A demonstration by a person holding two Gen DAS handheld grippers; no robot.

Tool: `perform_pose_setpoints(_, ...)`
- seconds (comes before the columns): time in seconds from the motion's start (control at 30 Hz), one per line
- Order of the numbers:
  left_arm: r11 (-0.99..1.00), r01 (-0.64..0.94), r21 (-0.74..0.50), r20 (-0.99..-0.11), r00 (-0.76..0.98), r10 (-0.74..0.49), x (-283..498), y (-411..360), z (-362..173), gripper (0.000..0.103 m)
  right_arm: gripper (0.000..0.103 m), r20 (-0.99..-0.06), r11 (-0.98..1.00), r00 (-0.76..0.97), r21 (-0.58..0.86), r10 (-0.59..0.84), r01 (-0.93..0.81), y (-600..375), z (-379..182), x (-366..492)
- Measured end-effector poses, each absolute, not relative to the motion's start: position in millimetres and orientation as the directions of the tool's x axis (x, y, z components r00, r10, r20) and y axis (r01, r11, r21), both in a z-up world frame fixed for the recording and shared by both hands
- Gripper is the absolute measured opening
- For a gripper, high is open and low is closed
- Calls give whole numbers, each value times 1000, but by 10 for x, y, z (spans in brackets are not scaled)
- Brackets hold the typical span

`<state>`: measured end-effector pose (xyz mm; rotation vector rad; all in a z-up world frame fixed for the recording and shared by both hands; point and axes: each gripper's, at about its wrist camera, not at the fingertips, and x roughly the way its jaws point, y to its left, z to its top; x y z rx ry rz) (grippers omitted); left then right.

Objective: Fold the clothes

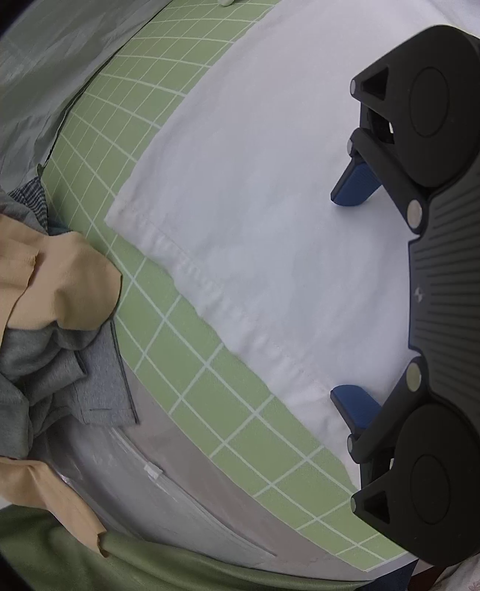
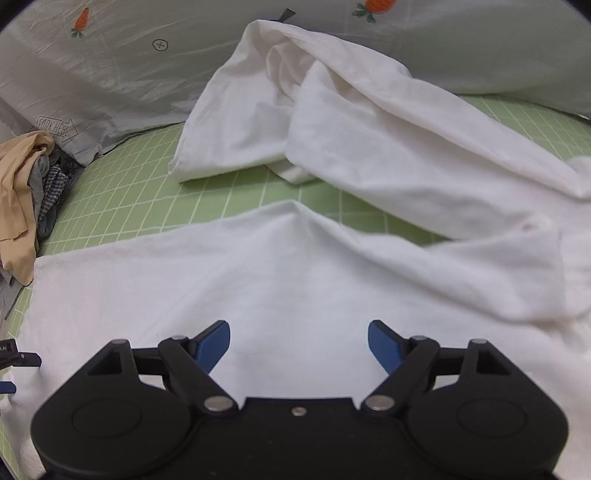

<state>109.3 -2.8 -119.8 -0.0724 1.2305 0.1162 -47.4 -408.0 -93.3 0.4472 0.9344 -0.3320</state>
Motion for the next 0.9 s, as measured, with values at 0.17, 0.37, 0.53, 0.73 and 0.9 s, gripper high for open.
perform_pose_setpoints(0.17, 991, -125, 41, -928, 364, 84, 947, 168, -1085, 102, 83, -837, 823, 536, 225, -111, 522, -3987, -913, -841)
perform_pose_setpoints(0.37, 995, -34, 96, -915, 389, 101, 900, 322, -1062, 68, 83, -845, 802, 514, 201, -148, 562, -3832, -826, -1024)
perform_pose_setpoints(0.53, 995, 51, 87, -897, 438, 56, 908, 398, -1038, 33, 83, -858, 797, 487, 178, -161, 578, -3650, -813, -1042)
perform_pose_setpoints(0.73, 993, 82, 90, -875, 482, 40, 910, 515, -1046, 8, 83, -861, 819, 472, 125, -191, 560, -3428, -710, -1005)
perform_pose_setpoints(0.9, 997, 6, 77, -864, 499, 64, 956, 764, -1060, 8, 83, -868, 865, 455, 63, -199, 497, -3232, -683, -1045)
